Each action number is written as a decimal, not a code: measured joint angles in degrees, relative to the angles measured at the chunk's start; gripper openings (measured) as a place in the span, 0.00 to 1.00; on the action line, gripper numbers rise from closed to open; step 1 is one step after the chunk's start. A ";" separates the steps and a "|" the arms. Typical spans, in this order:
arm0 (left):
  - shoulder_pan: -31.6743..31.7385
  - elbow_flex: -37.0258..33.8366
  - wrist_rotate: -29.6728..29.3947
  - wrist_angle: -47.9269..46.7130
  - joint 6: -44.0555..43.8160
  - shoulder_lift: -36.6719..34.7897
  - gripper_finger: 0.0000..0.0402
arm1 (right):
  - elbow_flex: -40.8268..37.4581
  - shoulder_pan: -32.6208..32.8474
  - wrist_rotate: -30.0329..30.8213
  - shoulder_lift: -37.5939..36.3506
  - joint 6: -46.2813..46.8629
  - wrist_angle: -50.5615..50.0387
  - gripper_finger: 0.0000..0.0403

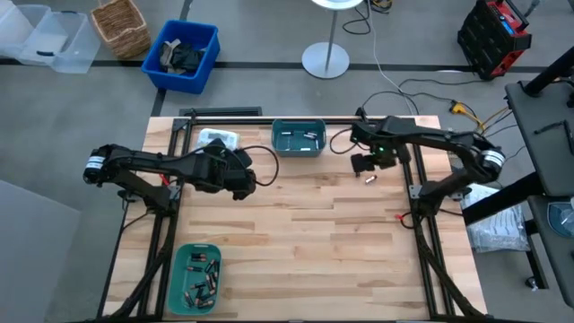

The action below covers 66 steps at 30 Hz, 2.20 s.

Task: Sort batteries
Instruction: Put the silver battery into the blue bin

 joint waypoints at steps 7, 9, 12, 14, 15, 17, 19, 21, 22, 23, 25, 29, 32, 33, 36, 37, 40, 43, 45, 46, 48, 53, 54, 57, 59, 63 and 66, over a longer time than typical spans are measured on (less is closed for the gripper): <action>1.23 0.00 -0.42 0.51 3.26 0.00 0.39 | -6.26 2.52 -0.30 -7.16 -2.76 6.18 0.49; 1.56 0.00 -0.48 0.61 4.10 0.00 0.39 | -8.71 2.50 -0.18 -8.17 -13.22 11.22 0.52; 1.71 0.00 -0.49 0.76 5.26 0.00 0.39 | -11.77 1.85 -0.05 -8.21 -23.86 15.47 0.56; 1.71 0.00 -0.47 0.75 5.49 0.00 0.39 | -13.04 1.09 0.13 -7.74 -28.89 16.62 0.59; 1.71 0.00 -0.47 0.77 5.49 0.00 0.39 | -13.38 0.82 0.26 -7.37 -31.20 16.78 0.61; 1.69 0.00 -0.45 0.77 5.43 0.02 0.39 | -13.78 0.36 0.18 -6.59 -33.61 16.38 0.63; 1.69 0.00 -0.44 0.77 5.35 0.02 0.39 | -13.78 -0.41 -0.33 -6.08 -33.14 16.66 0.65; 1.69 0.00 -0.44 0.77 5.08 0.02 0.39 | -13.78 -1.32 -0.95 -5.68 -29.49 16.61 0.68; 1.69 0.00 -0.44 0.79 5.01 0.02 0.39 | -13.78 -1.59 -1.40 -5.46 -27.77 16.65 0.69; 1.69 0.00 -0.43 0.79 4.94 0.02 0.39 | -13.78 -1.64 -1.69 -5.22 -26.34 16.70 0.70; 1.69 0.00 -0.43 0.87 4.90 0.02 0.39 | -13.78 -1.53 -2.03 -4.55 -24.58 16.75 0.73; 1.69 0.00 -0.42 0.90 4.90 0.05 0.39 | -13.78 -1.10 -2.71 -2.53 -22.92 17.54 0.79; 1.69 0.00 -0.42 0.90 4.90 0.07 0.39 | -13.78 -0.55 -2.97 -1.09 -24.13 17.71 0.84; 1.69 0.00 -0.42 0.90 4.89 0.07 0.39 | -13.78 -0.51 -2.97 -0.64 -24.68 18.07 0.86; 1.69 0.00 -0.40 0.90 4.88 0.07 0.39 | -13.78 -0.54 -2.89 0.66 -25.52 18.79 0.88; 1.69 0.00 -0.40 0.90 4.88 0.07 0.39 | -13.78 -0.52 -2.89 1.18 -25.79 18.91 0.89; 1.69 0.00 -0.40 0.90 4.74 0.07 0.39 | -13.80 -0.51 -2.88 2.67 -26.30 19.20 0.89; 1.69 0.00 -0.40 0.88 4.44 0.07 0.39 | -14.10 -0.51 -2.69 4.02 -26.32 19.63 0.89; 1.69 0.00 -0.38 0.88 4.44 0.07 0.39 | -14.21 -0.51 -2.67 4.70 -26.26 20.50 0.89; 1.69 0.00 -0.38 0.88 4.44 0.07 0.39 | -14.21 -0.53 -2.69 5.12 -26.23 20.75 0.89; 1.69 0.00 -0.38 0.88 4.44 0.07 0.39 | -14.23 -0.54 -2.81 6.02 -26.14 20.68 0.89; 1.70 0.00 -0.33 0.88 4.44 0.07 0.39 | -14.10 -0.56 -3.17 7.50 -26.19 20.76 0.89; 1.70 0.00 -0.33 0.88 4.44 0.07 0.39 | -14.11 -0.56 -3.18 7.66 -26.19 20.74 0.89; 1.69 0.00 -0.18 0.88 4.44 0.07 0.39 | -14.14 -0.56 -3.17 7.99 -26.19 20.67 0.89; 1.69 0.00 -0.18 0.87 4.44 0.07 0.39 | -14.17 -0.56 -3.20 8.10 -26.19 20.68 0.88; 1.69 0.00 -0.19 0.88 4.44 0.07 0.39 | -14.19 -0.56 -3.32 8.09 -26.17 20.72 0.83; 1.69 0.00 -0.20 0.88 4.44 0.07 0.39 | -14.23 -0.54 -3.33 8.09 -26.16 20.84 0.78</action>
